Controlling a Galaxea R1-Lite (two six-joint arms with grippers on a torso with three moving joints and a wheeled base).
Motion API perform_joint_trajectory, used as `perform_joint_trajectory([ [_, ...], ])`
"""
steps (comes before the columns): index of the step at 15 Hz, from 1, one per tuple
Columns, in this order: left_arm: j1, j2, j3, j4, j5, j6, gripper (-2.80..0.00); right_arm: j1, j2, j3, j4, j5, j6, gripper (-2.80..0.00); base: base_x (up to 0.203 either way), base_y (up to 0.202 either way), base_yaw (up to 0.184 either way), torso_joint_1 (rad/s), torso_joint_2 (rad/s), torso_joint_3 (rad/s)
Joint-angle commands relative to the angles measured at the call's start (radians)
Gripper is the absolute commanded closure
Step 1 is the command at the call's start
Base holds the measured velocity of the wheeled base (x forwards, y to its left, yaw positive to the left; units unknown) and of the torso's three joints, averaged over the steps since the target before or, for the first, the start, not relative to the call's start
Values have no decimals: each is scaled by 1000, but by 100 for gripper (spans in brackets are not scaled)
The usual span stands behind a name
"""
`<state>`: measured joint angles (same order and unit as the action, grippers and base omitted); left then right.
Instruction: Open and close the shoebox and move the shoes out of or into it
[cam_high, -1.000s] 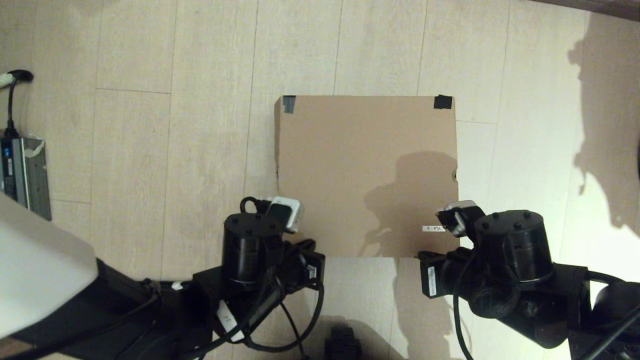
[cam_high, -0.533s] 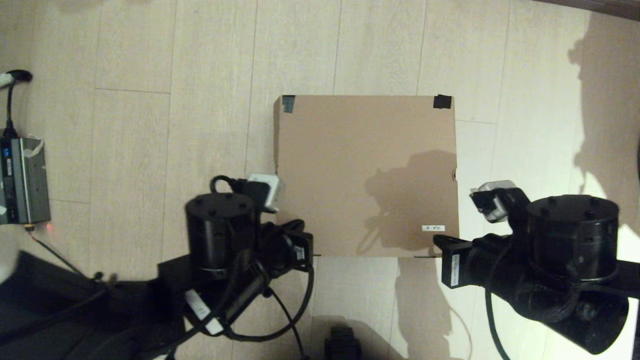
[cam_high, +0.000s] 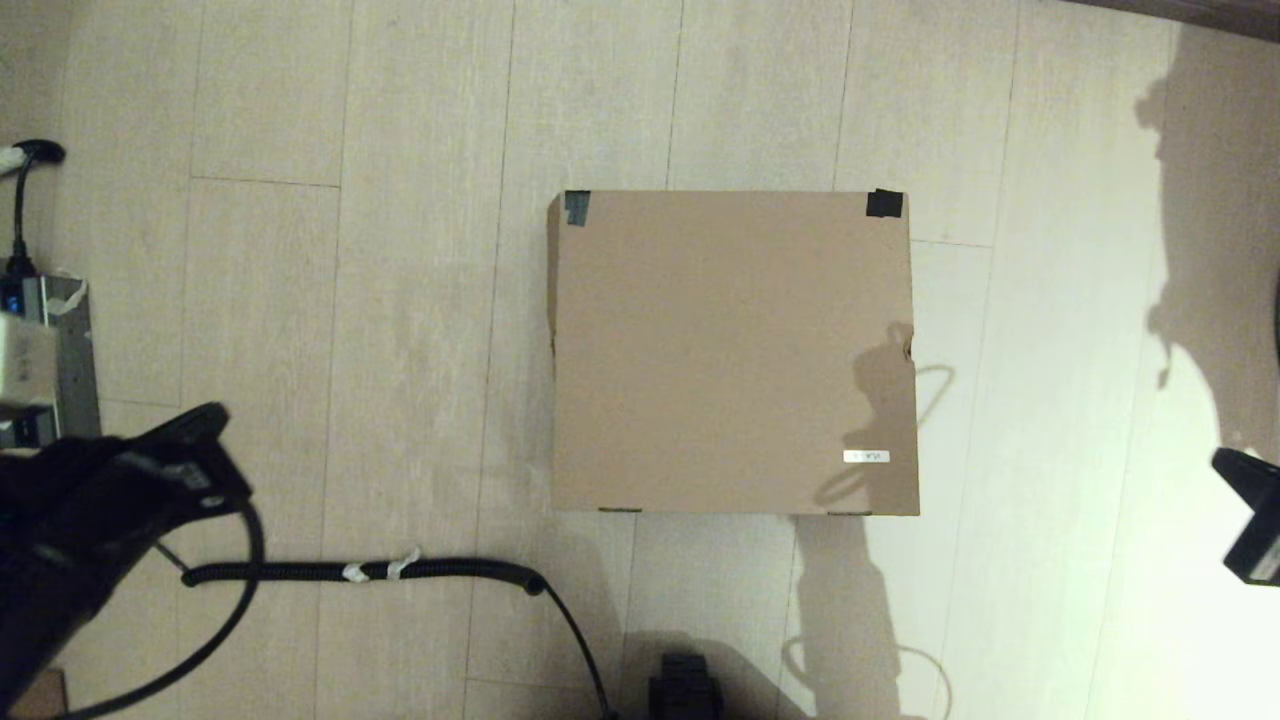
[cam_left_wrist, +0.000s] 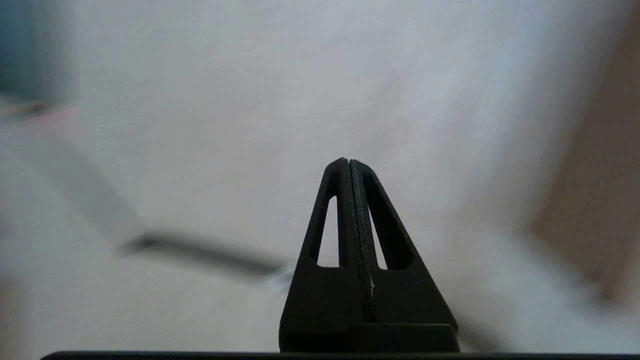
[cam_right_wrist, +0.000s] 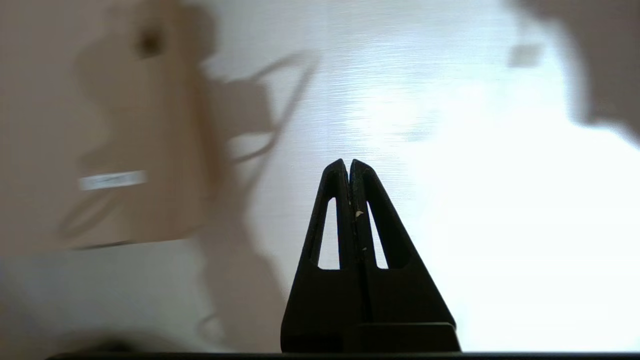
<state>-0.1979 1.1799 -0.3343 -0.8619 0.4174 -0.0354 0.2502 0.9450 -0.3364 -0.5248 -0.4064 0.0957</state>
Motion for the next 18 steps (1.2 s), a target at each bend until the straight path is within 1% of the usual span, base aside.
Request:
perform_joint_trajectory([
  [1,89,-223,164,-6,2,31,0,-73,-212,55,26,-1,-6,0,0,0,0,0,0,0],
  [3,116,-333,297,-4,-13,67,0,-97,-328,138,93,4,-18,0,0,0,0,0,0,0],
  [4,121,-385,333,20,-28,72,0,-103,-364,198,111,7,-23,0,0,0,0,0,0,0],
  [6,125,-501,340,141,-66,72,0,-108,-448,293,124,19,-48,0,0,0,0,0,0,0],
  [8,127,-613,340,321,-160,84,0,-118,-530,342,149,80,-85,0,0,0,0,0,0,0],
  [9,127,-672,340,414,-211,110,0,-120,-583,346,206,119,-101,0,0,0,0,0,0,0],
  [10,127,-738,341,510,-252,150,0,-119,-636,342,309,172,-119,0,0,0,0,0,0,0],
  [11,127,-809,339,611,-285,189,0,-118,-658,332,420,248,-134,0,0,0,0,0,0,0],
  [12,130,-874,325,752,-320,222,0,-119,-663,318,488,298,-145,0,0,0,0,0,0,0],
  [13,148,-905,305,871,-342,245,0,-125,-659,300,544,305,-153,0,0,0,0,0,0,0],
  [14,200,-913,295,911,-352,255,0,-152,-654,293,561,307,-162,0,0,0,0,0,0,0],
  [15,247,-917,290,915,-355,260,0,-200,-643,291,563,307,-173,0,0,0,0,0,0,0],
  [16,254,-919,285,915,-343,259,0,-262,-638,291,564,308,-184,0,0,0,0,0,0,0],
  [17,251,-920,280,913,-295,257,0,-322,-644,291,564,309,-194,0,0,0,0,0,0,0],
  [18,248,-923,279,913,-289,236,0,-355,-662,294,560,312,-198,0,0,0,0,0,0,0],
])
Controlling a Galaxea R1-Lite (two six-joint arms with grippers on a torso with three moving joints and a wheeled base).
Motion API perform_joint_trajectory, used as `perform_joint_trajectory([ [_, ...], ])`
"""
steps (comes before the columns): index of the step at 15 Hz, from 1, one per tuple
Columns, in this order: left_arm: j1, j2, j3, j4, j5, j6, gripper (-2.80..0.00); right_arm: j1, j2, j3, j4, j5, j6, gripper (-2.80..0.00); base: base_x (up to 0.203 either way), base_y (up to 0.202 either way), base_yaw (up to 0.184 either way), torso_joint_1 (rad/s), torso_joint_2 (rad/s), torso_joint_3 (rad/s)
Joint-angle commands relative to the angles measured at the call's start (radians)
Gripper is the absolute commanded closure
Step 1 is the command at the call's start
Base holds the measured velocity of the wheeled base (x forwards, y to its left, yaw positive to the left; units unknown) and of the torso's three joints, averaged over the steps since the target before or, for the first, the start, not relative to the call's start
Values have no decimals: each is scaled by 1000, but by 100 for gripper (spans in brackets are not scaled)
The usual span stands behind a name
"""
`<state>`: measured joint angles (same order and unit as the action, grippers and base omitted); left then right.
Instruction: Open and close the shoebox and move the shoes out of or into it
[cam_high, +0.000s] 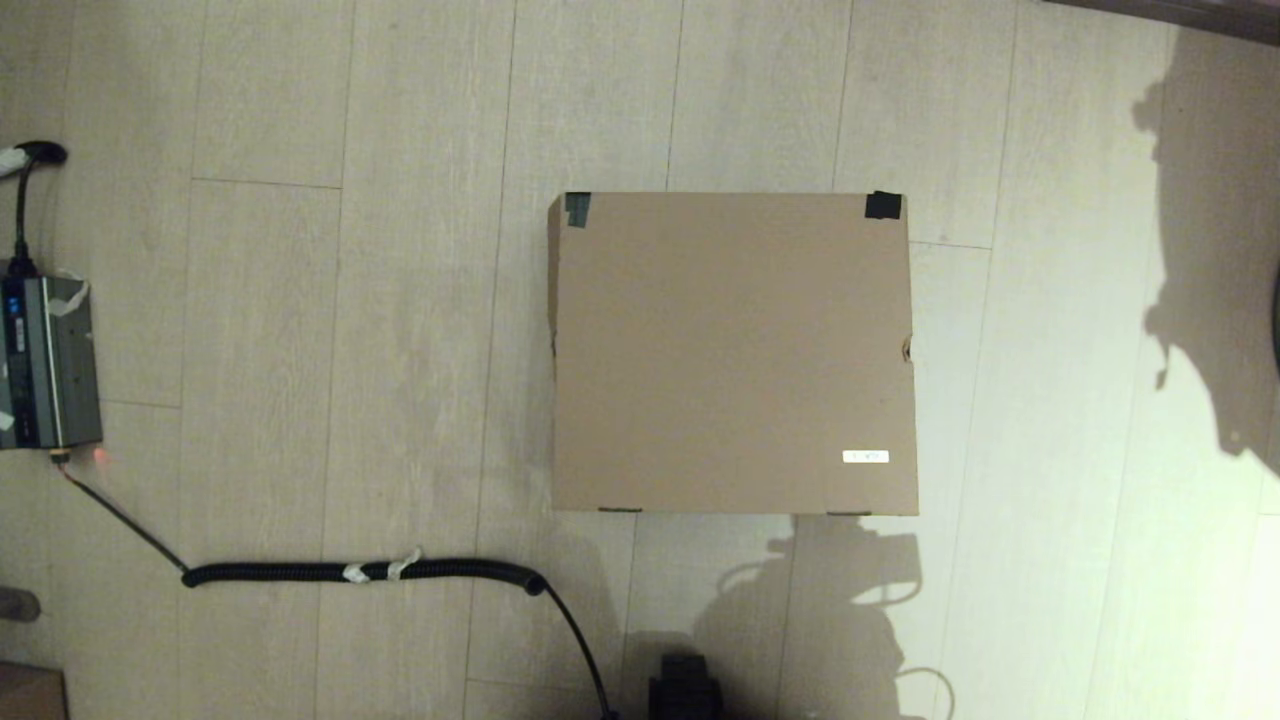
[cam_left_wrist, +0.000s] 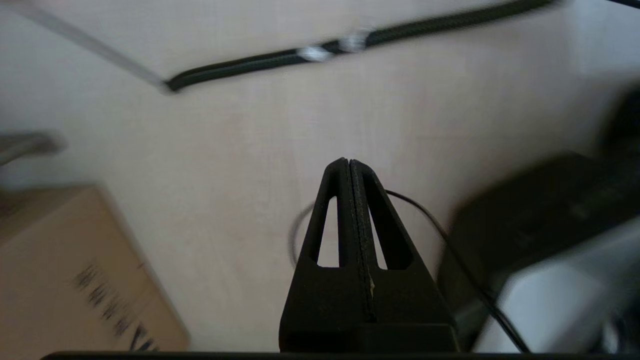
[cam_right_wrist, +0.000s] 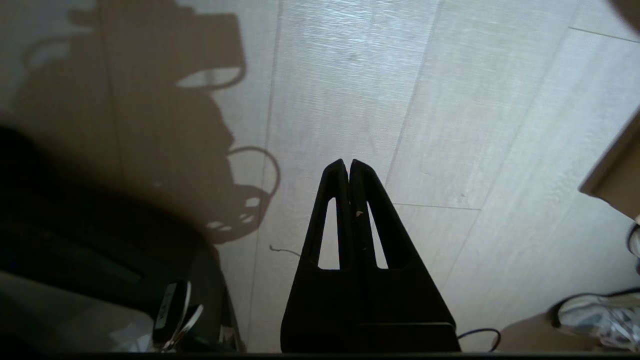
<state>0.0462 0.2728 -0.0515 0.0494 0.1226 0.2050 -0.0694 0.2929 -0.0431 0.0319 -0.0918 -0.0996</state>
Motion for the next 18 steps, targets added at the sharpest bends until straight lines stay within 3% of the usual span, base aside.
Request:
perform_joint_trajectory([
  [1,-4,-39,-4,2,-8,-23,0,-38,-11,15,-29,11,2,0,0,0,0,0,0,0],
  [3,-32,-134,-8,18,-60,-37,0,-38,-11,58,-103,112,17,0,0,0,0,0,0,0],
  [6,-42,-275,-5,66,-136,-59,0,-38,-11,57,-71,113,50,0,0,0,0,0,0,0],
  [8,-43,-273,-1,80,-121,-182,0,-36,-9,57,-65,106,65,0,0,0,0,0,0,0],
  [9,-43,-271,-1,81,-113,-207,0,-7,0,56,-60,107,65,0,0,0,0,0,0,0],
  [11,-43,-271,-2,81,-113,-205,0,47,-15,56,-57,106,71,0,0,0,0,0,0,0],
  [16,-43,-271,-2,81,-113,-205,0,63,-300,57,-61,86,76,0,0,0,0,0,0,0],
  [18,-43,-271,-2,81,-113,-205,0,66,-291,57,-63,59,140,0,0,0,0,0,0,0],
])
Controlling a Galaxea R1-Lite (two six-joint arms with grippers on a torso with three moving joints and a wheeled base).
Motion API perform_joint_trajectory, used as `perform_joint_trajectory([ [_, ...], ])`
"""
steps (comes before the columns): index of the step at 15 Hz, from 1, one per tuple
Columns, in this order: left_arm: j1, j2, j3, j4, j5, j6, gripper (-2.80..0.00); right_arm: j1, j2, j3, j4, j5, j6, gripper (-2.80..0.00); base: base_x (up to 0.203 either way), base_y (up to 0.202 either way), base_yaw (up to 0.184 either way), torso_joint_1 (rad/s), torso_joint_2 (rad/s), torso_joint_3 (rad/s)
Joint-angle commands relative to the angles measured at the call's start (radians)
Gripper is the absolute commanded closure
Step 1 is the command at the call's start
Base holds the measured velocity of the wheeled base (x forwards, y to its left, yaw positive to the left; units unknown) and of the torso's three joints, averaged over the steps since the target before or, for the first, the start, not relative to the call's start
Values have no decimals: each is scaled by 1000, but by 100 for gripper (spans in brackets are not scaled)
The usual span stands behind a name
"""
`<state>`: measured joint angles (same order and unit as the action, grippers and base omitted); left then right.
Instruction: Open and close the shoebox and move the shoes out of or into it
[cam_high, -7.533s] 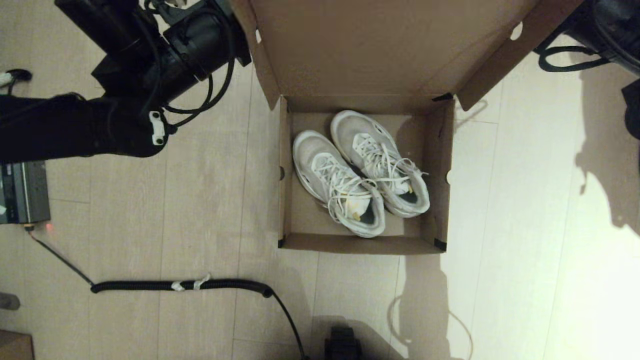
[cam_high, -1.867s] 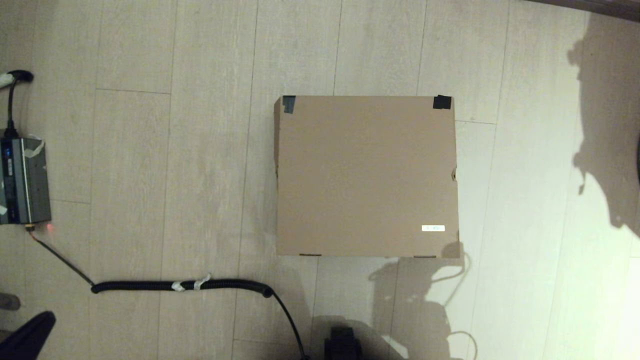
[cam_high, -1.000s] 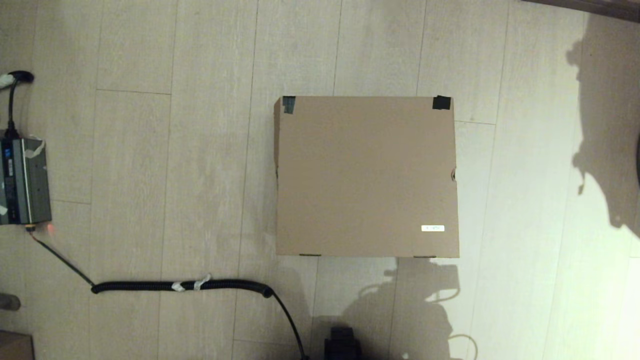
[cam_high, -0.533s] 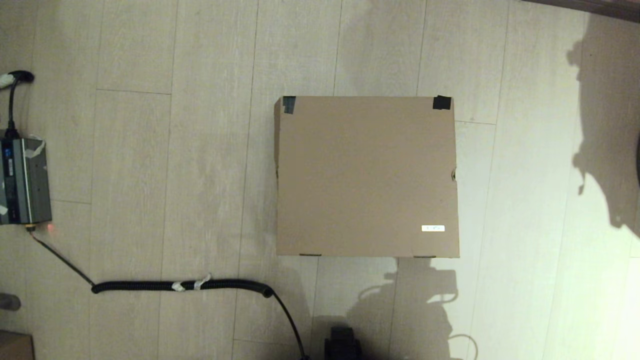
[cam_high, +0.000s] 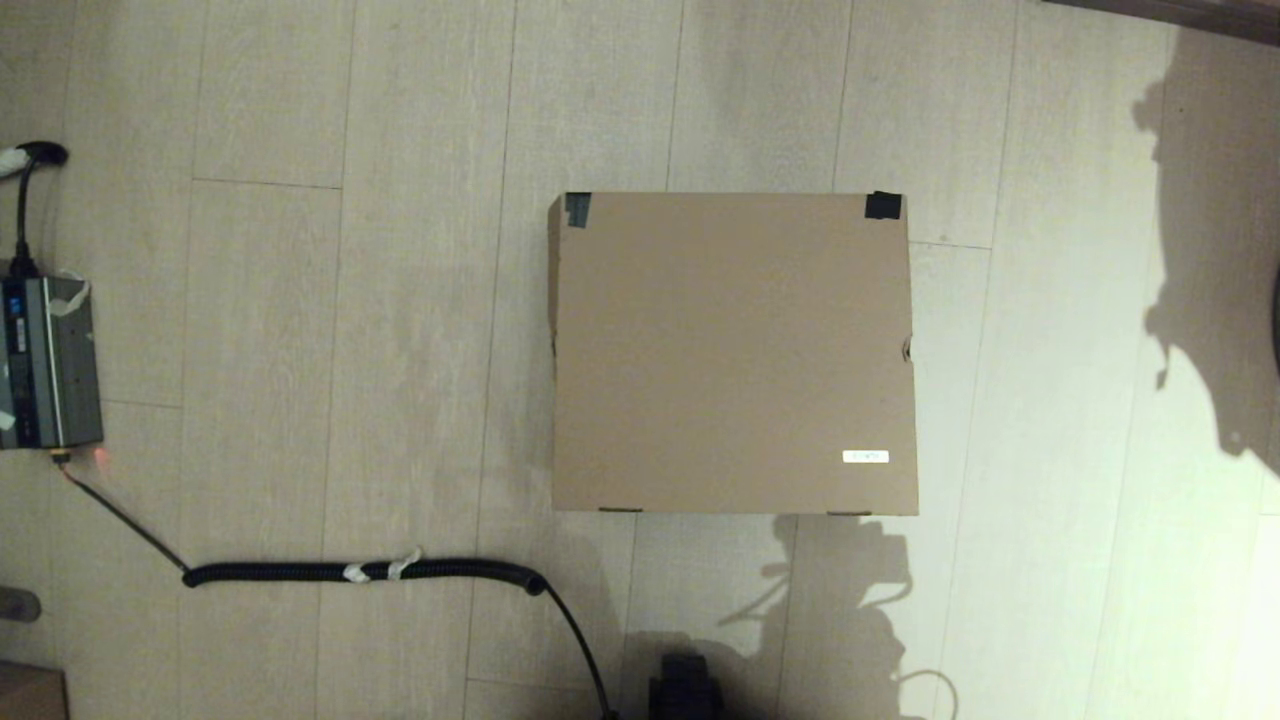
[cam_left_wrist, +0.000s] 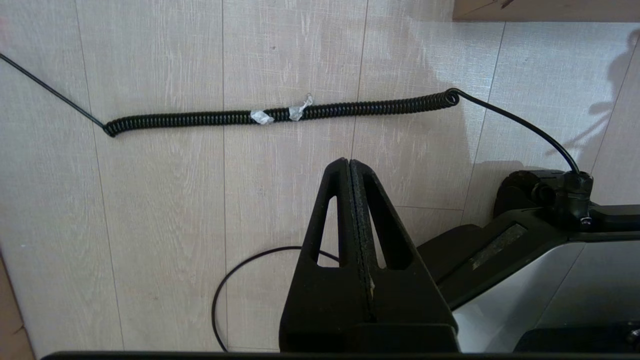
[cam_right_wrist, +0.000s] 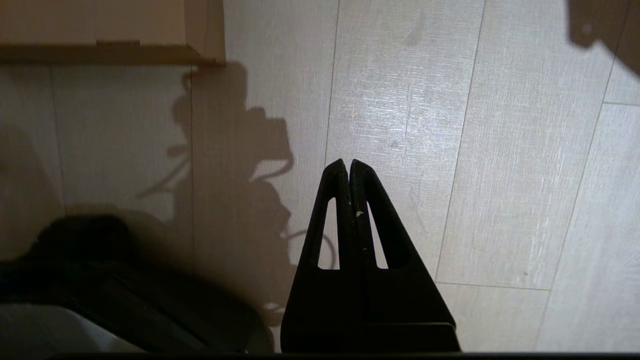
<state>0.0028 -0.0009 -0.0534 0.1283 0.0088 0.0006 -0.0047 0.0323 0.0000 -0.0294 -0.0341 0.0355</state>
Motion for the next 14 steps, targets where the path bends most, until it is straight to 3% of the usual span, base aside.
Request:
perform_joint_trajectory([
  [1,0,2,0,2,0,1,0,2,-31,14,-4,-10,46,0,0,0,0,0,0,0],
  [2,0,2,0,2,0,-1,0,2,-31,14,-7,-16,75,0,0,0,0,0,0,0],
  [14,0,2,0,2,0,0,0,2,-31,14,-7,-17,75,0,0,0,0,0,0,0],
])
